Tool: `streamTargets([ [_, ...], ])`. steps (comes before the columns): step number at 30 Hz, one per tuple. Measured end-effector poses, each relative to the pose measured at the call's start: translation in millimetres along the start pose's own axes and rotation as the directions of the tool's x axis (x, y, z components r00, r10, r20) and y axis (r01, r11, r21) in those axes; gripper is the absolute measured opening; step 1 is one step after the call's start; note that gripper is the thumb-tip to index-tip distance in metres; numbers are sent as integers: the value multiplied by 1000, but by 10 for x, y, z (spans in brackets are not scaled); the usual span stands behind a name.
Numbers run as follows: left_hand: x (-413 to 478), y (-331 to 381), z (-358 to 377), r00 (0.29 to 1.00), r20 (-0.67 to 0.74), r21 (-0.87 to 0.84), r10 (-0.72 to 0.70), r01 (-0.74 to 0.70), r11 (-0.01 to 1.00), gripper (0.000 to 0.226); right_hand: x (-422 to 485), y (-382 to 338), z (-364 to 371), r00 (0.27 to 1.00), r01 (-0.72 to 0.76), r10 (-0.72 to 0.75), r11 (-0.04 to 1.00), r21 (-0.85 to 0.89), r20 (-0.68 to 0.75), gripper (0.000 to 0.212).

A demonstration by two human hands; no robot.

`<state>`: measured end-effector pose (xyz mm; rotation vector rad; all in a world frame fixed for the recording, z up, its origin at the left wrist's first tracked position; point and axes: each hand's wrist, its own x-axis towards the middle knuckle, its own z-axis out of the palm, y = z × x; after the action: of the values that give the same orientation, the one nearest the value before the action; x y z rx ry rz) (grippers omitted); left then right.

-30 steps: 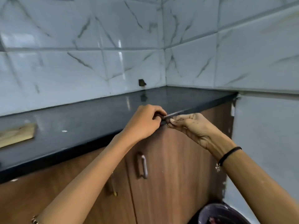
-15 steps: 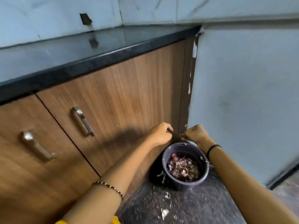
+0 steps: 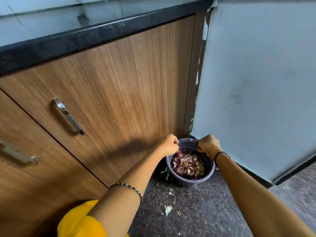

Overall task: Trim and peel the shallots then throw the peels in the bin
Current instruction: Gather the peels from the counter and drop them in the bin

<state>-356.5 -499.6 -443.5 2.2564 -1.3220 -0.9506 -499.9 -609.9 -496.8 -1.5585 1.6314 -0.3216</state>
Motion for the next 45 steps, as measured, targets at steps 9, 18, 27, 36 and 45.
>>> streamTargets([
  [9,-258,28,-227,994,-94,123,55,-43,991,37,-365,-390,-7,950,307,-306,952,-4,69,17],
  [18,-1110,445,-1306,873,-371,462,315,-121,878,30,-1345,-1444,-450,763,638,-646,757,144,16,5],
  [27,-2275,761,-2407,548,-671,569,500,-52,821,26,-2583,-2637,-888,454,880,-883,424,217,-118,9],
  [36,-3147,256,-3291,452,-811,476,371,144,867,30,-3356,-3497,-478,236,962,-969,221,162,-79,19],
  [45,-3879,-881,-3919,401,-904,337,146,460,822,26,-3763,-3744,346,133,970,-932,53,-237,338,52],
])
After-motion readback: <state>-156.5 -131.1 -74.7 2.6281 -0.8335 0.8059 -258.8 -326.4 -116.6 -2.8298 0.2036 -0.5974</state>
